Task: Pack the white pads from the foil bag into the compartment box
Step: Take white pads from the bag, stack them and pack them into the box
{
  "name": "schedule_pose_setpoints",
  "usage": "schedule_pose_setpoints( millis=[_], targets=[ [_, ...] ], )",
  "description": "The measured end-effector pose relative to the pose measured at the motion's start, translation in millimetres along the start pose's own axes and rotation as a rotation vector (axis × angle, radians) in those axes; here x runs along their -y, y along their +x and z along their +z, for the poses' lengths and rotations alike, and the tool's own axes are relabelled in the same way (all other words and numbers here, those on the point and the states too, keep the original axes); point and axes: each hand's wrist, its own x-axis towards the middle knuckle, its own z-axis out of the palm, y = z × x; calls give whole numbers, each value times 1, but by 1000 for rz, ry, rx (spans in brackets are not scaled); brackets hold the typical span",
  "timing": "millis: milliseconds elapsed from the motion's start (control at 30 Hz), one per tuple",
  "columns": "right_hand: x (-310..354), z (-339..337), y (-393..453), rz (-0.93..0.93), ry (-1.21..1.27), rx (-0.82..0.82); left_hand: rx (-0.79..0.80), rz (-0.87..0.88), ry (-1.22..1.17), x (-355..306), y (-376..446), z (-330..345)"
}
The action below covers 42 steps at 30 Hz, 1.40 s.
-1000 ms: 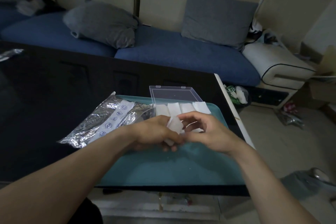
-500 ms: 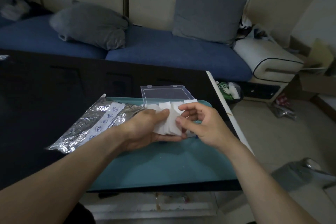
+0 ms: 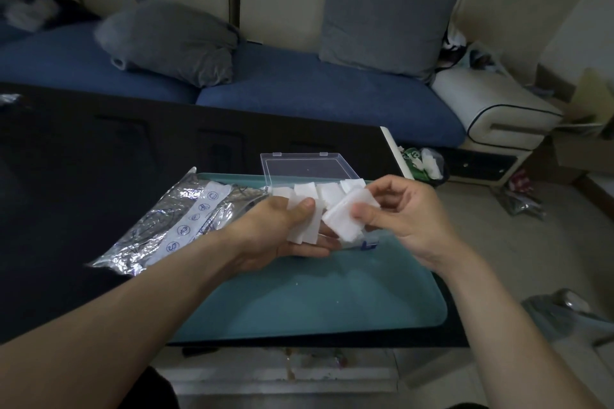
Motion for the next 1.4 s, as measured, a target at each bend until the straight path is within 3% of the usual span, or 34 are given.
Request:
schedule_pose_setpoints(
  millis=[133,267,367,500,600,733,967,1100,1200,1333,1400],
  targets=[
    [7,15,-5,32,-63,117,72,-84,4,1,0,6],
    [4,30,-2,29,-194,108,320,-200,23,2,1,10],
    [-1,32,2,29,-317,67,375,-188,36,2,2,10],
    [-11,35,6,-126,-514,33,378,-142,115,2,-1,6],
    [-13,32,8,-172,-526,61,358,-97,111,3,-4,4],
    [-14,16,5,4,-350,258,330,-94,91,2,-7,3],
    [-18,9,3,88,-270,166,291,-145,-33,-3,-10,3],
    [-14,-10,6,168,-110,-6,208,-103,-21,-2,-5,1],
    [-8,-14,3,212,30,125,169,-84,-9,-2,-2,1],
    [-8,10,1,131,-169,130,365,-119,-22,-2,-3,5],
    [-11,18,4,51,-294,88,366,-82,41,0,-3,10]
  ],
)
